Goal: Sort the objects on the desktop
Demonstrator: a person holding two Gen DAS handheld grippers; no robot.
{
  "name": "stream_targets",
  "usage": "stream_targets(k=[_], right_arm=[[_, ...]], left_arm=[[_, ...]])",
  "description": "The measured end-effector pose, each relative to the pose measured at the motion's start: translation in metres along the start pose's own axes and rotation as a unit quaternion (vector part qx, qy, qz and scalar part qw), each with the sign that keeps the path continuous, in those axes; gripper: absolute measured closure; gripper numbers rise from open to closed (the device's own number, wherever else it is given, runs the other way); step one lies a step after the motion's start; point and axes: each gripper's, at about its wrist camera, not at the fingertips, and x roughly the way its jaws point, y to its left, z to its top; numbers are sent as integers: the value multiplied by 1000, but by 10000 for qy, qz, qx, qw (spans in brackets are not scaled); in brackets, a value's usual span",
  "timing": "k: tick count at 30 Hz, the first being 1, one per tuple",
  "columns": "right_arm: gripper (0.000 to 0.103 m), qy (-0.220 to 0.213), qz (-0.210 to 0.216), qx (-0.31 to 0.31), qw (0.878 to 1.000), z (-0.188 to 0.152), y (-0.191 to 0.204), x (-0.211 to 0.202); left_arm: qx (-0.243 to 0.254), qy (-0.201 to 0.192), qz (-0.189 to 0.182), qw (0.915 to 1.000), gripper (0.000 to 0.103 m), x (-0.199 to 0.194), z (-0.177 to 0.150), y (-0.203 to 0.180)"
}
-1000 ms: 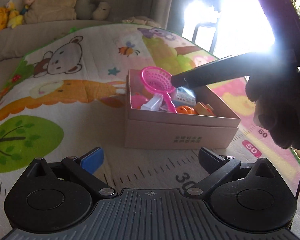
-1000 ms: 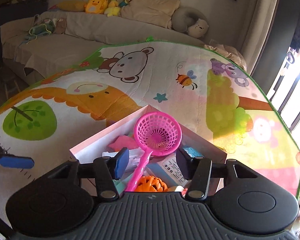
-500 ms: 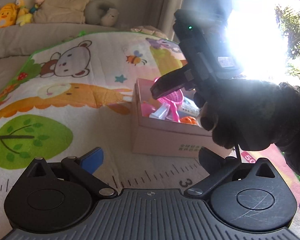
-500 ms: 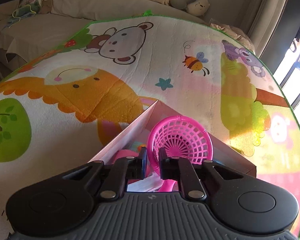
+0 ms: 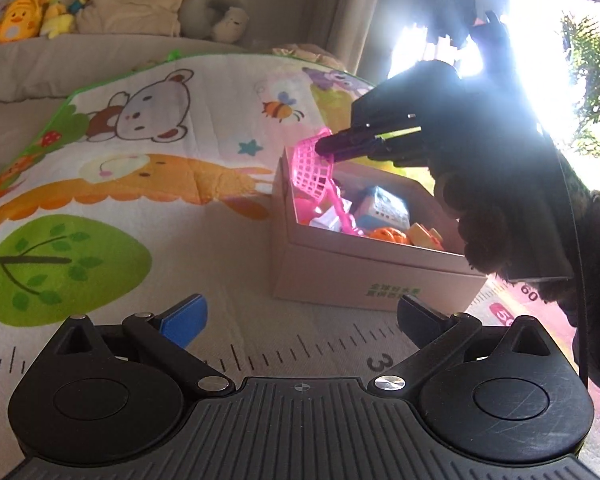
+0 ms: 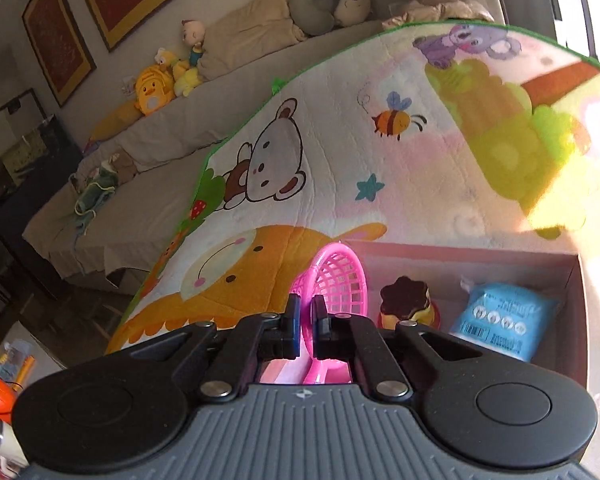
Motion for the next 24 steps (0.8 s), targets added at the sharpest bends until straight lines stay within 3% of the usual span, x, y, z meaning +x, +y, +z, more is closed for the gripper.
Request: stream_targets(k=[4, 9, 11, 15, 17, 19, 21, 22, 24], right_arm=[[93, -98, -30, 342, 9994, -12, -27, -10], [85, -255, -875, 130, 9958, -26, -46, -42], [69, -381, -1252, -6, 9914, -34, -51, -59], [60, -550, -1979, -156, 9786, -49, -62, -81], [59, -280, -1973, 8, 9799, -53, -75, -80], [59, -83, -1636, 271, 9861, -54, -83, -76], [56, -94, -1424, 381, 9890, -51, -82, -72], [50, -120, -1424, 392, 9890, -48, -78, -67], [50, -153, -1483, 265, 9885, -42, -72, -54]], left_arm=[[-48, 46, 21, 10000, 0, 3, 0, 3], [-29, 152, 63, 9999, 0, 8, -2, 4], [-8, 202, 93, 9998, 0, 10, -3, 3], [44, 308, 168, 9994, 0, 14, -5, 0], [92, 331, 202, 9992, 0, 15, -4, -2], [115, 340, 247, 9990, 0, 15, -3, -4], [103, 367, 286, 9989, 0, 14, -2, -4], [96, 385, 310, 9987, 0, 14, -2, -5], [82, 434, 392, 9983, 0, 13, -2, -5]])
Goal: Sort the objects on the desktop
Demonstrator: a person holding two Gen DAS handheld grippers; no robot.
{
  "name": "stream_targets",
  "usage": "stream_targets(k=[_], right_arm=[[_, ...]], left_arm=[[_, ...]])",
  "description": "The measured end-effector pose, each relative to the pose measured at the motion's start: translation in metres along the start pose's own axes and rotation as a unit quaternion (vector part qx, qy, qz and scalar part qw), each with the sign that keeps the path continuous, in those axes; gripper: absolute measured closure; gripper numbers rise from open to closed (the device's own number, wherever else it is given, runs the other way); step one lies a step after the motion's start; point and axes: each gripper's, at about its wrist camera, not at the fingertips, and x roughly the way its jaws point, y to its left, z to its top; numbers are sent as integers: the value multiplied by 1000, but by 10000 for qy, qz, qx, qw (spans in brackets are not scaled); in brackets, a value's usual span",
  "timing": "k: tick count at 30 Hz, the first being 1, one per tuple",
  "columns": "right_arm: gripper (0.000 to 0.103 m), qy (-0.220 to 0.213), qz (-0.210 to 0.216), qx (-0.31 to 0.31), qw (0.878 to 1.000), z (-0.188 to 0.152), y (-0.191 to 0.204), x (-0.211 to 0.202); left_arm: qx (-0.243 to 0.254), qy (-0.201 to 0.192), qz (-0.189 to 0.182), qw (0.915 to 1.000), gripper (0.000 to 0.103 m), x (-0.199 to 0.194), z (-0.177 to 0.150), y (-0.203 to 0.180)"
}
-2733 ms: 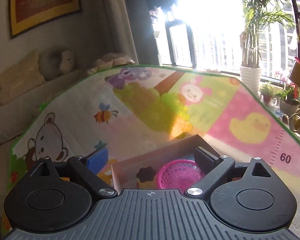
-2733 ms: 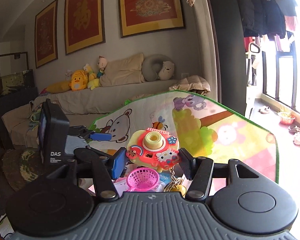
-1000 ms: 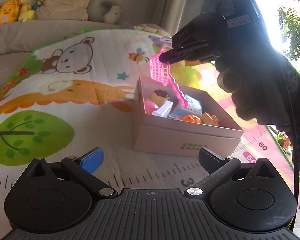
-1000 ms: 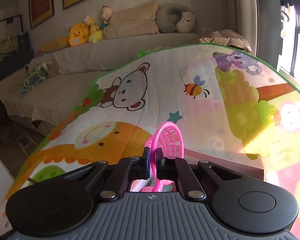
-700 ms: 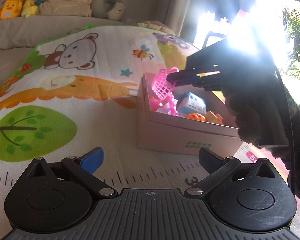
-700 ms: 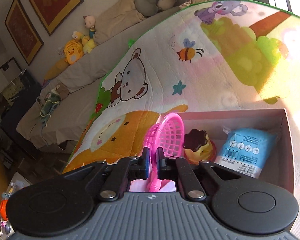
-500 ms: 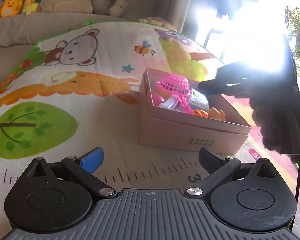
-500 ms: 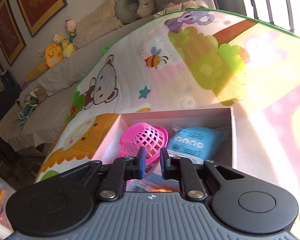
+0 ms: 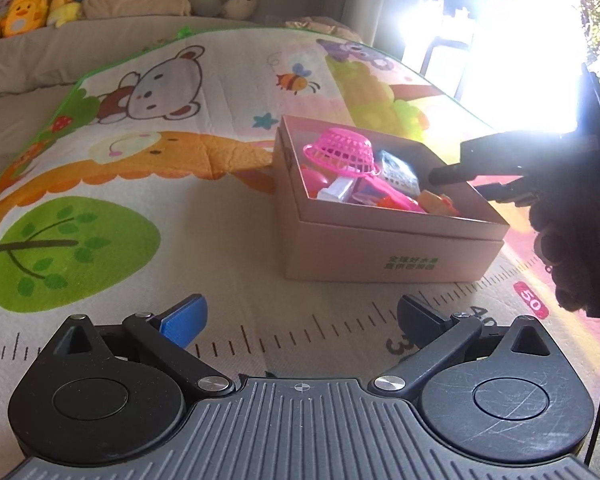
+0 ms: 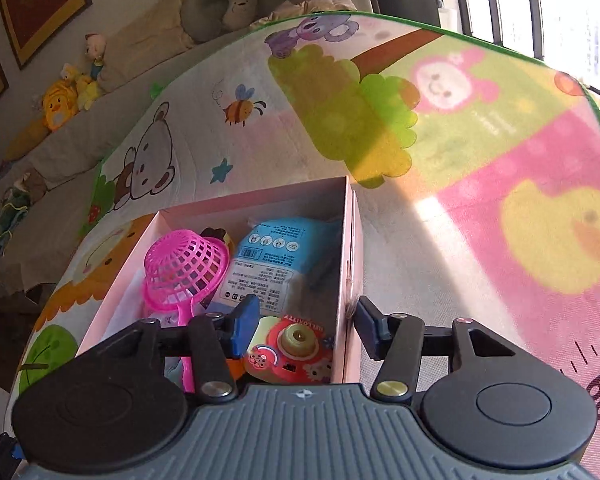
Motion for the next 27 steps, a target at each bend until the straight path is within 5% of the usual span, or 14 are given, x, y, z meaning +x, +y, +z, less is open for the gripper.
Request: stream_targets(k=[6, 13, 19, 27], right_arm=[[57, -250, 266, -152, 9992, 7, 12, 7], [16, -428, 349, -1111, 9923, -54, 30, -78], [9, 319, 334, -1000, 9939, -129, 28, -88], [0, 228, -352, -1453, 9885, -160, 35, -78]], left_arm=[[297, 92, 471, 9984, 0, -13, -7, -7], [324, 364, 810, 9955, 0, -20, -28, -16], [382, 210, 1382, 9894, 0, -19, -37, -32], [-73, 234, 1826, 9829, 0, -3, -34, -33]])
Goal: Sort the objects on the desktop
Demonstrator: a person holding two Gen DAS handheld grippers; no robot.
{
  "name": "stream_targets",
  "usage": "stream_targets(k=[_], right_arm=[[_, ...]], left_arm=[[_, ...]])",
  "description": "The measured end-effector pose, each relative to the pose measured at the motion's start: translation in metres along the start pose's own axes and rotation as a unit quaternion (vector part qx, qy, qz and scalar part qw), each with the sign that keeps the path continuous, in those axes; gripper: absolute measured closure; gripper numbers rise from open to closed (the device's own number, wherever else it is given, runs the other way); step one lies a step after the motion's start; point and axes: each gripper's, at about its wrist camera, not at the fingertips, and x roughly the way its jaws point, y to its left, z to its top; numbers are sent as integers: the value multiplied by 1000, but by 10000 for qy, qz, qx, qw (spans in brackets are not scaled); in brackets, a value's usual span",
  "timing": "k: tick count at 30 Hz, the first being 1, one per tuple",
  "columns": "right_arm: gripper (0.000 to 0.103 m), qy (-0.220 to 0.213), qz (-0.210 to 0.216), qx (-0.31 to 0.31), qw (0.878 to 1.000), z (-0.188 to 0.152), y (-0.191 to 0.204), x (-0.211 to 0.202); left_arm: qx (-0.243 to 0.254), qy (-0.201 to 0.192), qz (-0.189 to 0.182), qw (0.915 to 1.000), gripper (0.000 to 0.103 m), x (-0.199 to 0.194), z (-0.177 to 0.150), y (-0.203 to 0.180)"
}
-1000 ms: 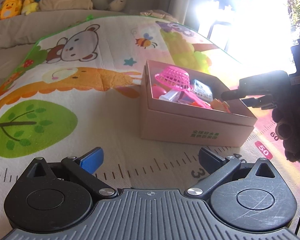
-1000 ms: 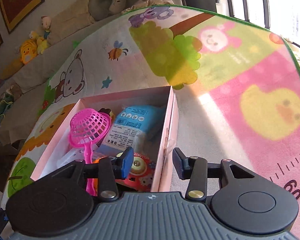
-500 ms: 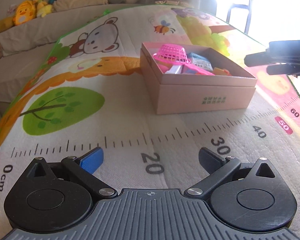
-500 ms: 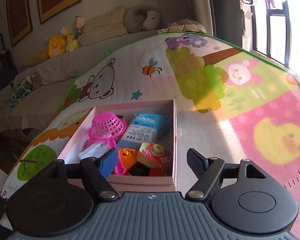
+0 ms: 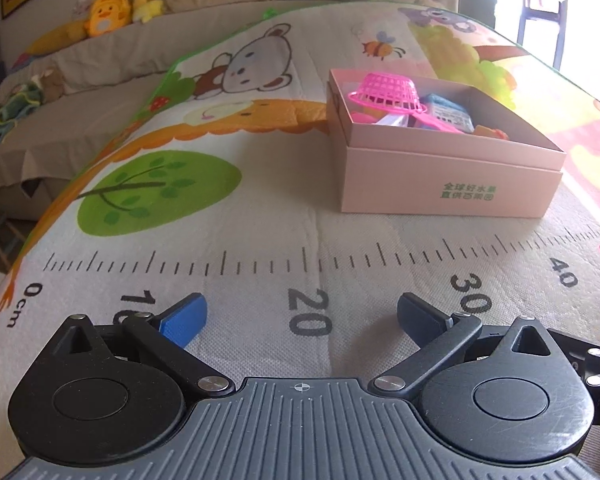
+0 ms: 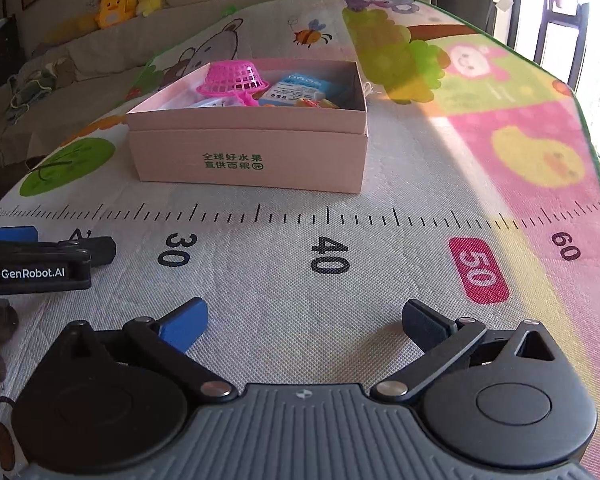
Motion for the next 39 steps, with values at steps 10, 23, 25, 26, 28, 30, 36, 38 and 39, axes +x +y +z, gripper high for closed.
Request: stream_targets(k=[10, 23, 25, 26, 28, 30, 36, 38, 39], right_arm=[[0, -311, -125, 158, 9993, -3, -7, 4], [0, -366, -108, 122, 9992, -4, -10, 4], [0, -366, -111, 118, 9992, -4, -9, 4], [0, -366, -109, 121, 9992, -4, -9, 4], [0, -366, -112, 117, 9992, -3, -9, 4], [0, -366, -110, 119, 9992, -3, -9, 4], [0, -366, -110, 119, 9992, -3, -9, 4], [0, -366, -109, 121, 9992, -3, -9, 4], [0, -366, -110, 120, 9992, -3, -9, 4]], left_arm=[[14, -128, -12, 9999, 0, -1, -4, -3], [-32, -129, -50, 9999, 0, 1, -5, -1], [-32, -129, -49, 9999, 0, 1, -5, -1], [-32, -129, -50, 9999, 0, 1, -5, -1], [-32, -129, -50, 9999, 0, 1, -5, -1], [-33, -129, -50, 9999, 0, 1, -5, -1], [-33, -129, -51, 9999, 0, 1, -5, -1], [-33, -130, -51, 9999, 0, 1, -5, -1], [-34, -129, -51, 9999, 0, 1, -5, -1]])
